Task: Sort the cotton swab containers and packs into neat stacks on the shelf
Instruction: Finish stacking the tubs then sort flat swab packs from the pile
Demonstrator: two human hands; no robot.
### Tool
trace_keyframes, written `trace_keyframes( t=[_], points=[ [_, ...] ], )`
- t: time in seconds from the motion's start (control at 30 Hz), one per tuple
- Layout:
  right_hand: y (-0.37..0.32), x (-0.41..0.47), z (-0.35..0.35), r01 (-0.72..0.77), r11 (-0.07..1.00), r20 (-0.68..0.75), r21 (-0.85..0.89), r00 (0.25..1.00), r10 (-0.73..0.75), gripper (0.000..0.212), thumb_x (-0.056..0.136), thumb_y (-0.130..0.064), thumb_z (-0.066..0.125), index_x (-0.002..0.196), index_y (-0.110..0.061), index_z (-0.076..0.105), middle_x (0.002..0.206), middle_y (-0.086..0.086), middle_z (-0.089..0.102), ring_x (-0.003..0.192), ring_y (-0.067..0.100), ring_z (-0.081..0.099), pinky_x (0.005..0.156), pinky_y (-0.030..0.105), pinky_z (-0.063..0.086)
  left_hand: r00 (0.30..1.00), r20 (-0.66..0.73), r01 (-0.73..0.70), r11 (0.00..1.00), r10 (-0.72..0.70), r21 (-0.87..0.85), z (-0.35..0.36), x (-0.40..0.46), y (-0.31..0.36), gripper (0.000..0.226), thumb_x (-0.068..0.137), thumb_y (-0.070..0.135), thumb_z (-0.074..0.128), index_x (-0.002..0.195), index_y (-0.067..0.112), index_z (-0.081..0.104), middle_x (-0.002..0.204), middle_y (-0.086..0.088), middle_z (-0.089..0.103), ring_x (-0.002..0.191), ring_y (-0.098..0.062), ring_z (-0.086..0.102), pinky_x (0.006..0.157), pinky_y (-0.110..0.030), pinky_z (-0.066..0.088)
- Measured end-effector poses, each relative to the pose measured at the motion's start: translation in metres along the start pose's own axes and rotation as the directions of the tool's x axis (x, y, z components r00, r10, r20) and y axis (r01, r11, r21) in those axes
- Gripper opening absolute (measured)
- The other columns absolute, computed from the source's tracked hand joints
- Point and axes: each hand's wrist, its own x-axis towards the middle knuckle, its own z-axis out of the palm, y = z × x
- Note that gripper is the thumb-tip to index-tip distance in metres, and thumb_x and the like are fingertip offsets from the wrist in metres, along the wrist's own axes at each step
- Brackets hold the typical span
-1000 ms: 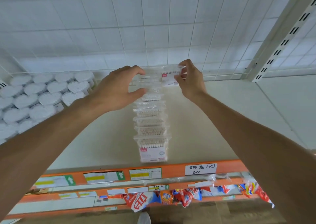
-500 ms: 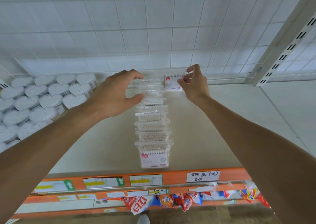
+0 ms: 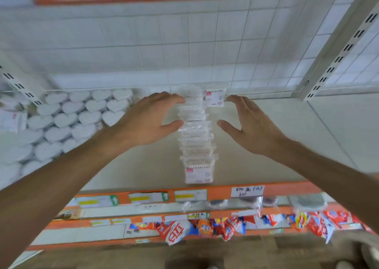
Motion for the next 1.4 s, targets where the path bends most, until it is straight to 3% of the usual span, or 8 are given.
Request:
trace_keyframes(
  t=[0.1, 0.2, 0.37, 0.6, 0.77, 0.93, 1.1, 1.4],
  points=[
    [-0.035, -0.024, -0.011, 0.081, 0.994, 0.033, -0.072, 0.996, -0.079, 0.069, 0.097, -0.050, 0.052, 0.147, -0.005, 0.037, 0.150, 0.012, 0.043, 0.136, 0.031, 0.042, 0.112, 0.037, 0.033, 0.997, 0.021, -0.069, 0.998, 0.069, 0.009, -0.014, -0.017, 0.009, 0.052, 0.096, 0.043, 0.059, 0.144, 0.025, 0.048, 0.142, 0.003, 0.054, 0.132, -0.018, 0.048, 0.109, -0.033, 0.037],
    [-0.081, -0.043, -0.006, 0.140, 0.986, 0.049, -0.093, 0.989, -0.136, 0.074, 0.097, -0.057, 0.043, 0.150, -0.004, 0.036, 0.154, 0.014, 0.040, 0.141, 0.030, 0.038, 0.117, 0.041, 0.032, 0.983, 0.042, -0.184, 0.981, 0.181, 0.069, -0.025, -0.060, 0.003, 0.053, 0.096, 0.048, 0.050, 0.141, 0.020, 0.053, 0.139, -0.002, 0.057, 0.128, -0.018, 0.049, 0.108, -0.025, 0.031],
    [-0.174, -0.051, 0.030, 0.250, 0.961, 0.092, -0.119, 0.966, -0.240, 0.081, 0.095, -0.064, 0.032, 0.149, -0.004, 0.037, 0.155, 0.015, 0.039, 0.144, 0.029, 0.035, 0.117, 0.044, 0.035, 0.973, 0.052, -0.232, 0.952, 0.226, 0.199, -0.050, -0.156, -0.049, 0.057, 0.097, 0.053, 0.041, 0.143, 0.022, 0.054, 0.141, -0.008, 0.057, 0.133, -0.024, 0.051, 0.108, -0.030, 0.032],
    [-0.351, -0.035, 0.109, 0.387, 0.919, 0.143, -0.071, 0.916, -0.375, 0.081, 0.093, -0.062, 0.033, 0.149, -0.003, 0.039, 0.154, 0.017, 0.040, 0.144, 0.031, 0.036, 0.115, 0.045, 0.036, 0.997, -0.002, -0.077, 0.969, 0.080, 0.234, -0.118, -0.324, -0.169, 0.059, 0.098, 0.055, 0.040, 0.146, 0.023, 0.051, 0.147, -0.008, 0.053, 0.139, -0.024, 0.046, 0.112, -0.031, 0.030],
    [-0.476, -0.011, 0.173, 0.509, 0.861, 0.196, 0.003, 0.844, -0.499, 0.082, 0.097, -0.067, 0.030, 0.157, -0.012, 0.021, 0.164, 0.009, 0.020, 0.152, 0.023, 0.017, 0.122, 0.044, 0.024, 0.991, -0.039, 0.136, 0.961, -0.130, 0.242, -0.160, -0.450, -0.251, 0.058, 0.098, 0.056, 0.040, 0.148, 0.027, 0.047, 0.149, -0.006, 0.051, 0.142, -0.024, 0.042, 0.109, -0.042, 0.041],
    [-0.560, 0.014, 0.222, 0.536, 0.840, 0.254, 0.077, 0.805, -0.537, 0.078, 0.101, -0.060, 0.036, 0.160, -0.015, 0.012, 0.167, 0.004, 0.011, 0.154, 0.018, 0.007, 0.125, 0.040, 0.016, 0.952, -0.112, 0.302, 0.928, -0.283, 0.218, -0.187, -0.534, -0.310, 0.058, 0.099, 0.056, 0.039, 0.149, 0.028, 0.045, 0.148, -0.008, 0.051, 0.142, -0.024, 0.043, 0.111, -0.040, 0.040],
    [-0.614, 0.059, 0.267, 0.519, 0.846, 0.287, 0.119, 0.798, -0.530, 0.079, 0.100, -0.062, 0.035, 0.160, -0.016, 0.011, 0.167, 0.003, 0.009, 0.154, 0.017, 0.005, 0.125, 0.039, 0.013, 0.923, -0.095, 0.385, 0.904, -0.373, 0.184, -0.190, -0.571, -0.375, 0.058, 0.100, 0.059, 0.036, 0.152, 0.033, 0.037, 0.150, -0.007, 0.049, 0.144, -0.023, 0.039, 0.112, -0.047, 0.040],
    [-0.687, 0.158, 0.339, 0.528, 0.838, 0.302, 0.138, 0.783, -0.544, 0.073, 0.101, -0.053, 0.043, 0.157, -0.011, 0.020, 0.162, 0.010, 0.022, 0.151, 0.025, 0.018, 0.122, 0.044, 0.023, 0.902, -0.069, 0.432, 0.892, -0.426, 0.132, -0.203, -0.569, -0.497, 0.059, 0.098, 0.057, 0.040, 0.148, 0.028, 0.047, 0.147, -0.007, 0.053, 0.141, -0.023, 0.044, 0.107, -0.050, 0.045]
  ],
)
